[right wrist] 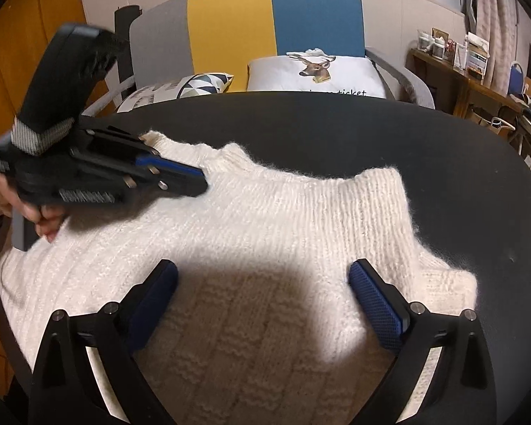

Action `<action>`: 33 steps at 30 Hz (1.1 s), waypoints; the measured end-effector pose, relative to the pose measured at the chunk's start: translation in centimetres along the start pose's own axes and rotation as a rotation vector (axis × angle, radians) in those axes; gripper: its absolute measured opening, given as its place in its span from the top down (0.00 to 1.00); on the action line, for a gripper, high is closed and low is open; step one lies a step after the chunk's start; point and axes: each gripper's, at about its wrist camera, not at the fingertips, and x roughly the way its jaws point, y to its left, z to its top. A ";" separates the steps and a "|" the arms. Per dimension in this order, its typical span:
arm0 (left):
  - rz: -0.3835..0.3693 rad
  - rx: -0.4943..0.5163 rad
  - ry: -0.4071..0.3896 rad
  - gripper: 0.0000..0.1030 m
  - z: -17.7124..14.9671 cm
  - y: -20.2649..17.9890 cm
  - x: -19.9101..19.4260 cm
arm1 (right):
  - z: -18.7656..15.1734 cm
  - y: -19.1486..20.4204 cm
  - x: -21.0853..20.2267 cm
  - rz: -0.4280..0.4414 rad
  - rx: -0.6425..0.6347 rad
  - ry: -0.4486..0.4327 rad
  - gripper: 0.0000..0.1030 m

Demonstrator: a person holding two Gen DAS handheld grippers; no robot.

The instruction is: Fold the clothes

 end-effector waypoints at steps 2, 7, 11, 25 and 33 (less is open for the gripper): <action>0.038 -0.042 -0.058 0.85 -1.4 1.8 -3.3 | 0.1 0.0 -0.2 0.003 -0.002 0.006 0.03; 0.157 -0.063 -0.064 0.85 -5.9 6.3 -8.3 | 1.9 3.0 -1.6 0.016 -0.074 -0.003 0.03; 0.194 0.009 0.008 0.78 -8.4 8.1 -8.9 | 4.0 7.4 -1.6 0.165 -0.138 -0.010 0.03; -0.108 0.203 0.193 0.62 -3.5 8.0 -3.0 | 2.4 10.1 3.0 0.284 -0.157 0.035 0.00; 0.023 0.257 0.096 0.97 -4.8 5.9 -3.7 | 2.5 10.4 3.0 0.264 -0.170 0.033 0.00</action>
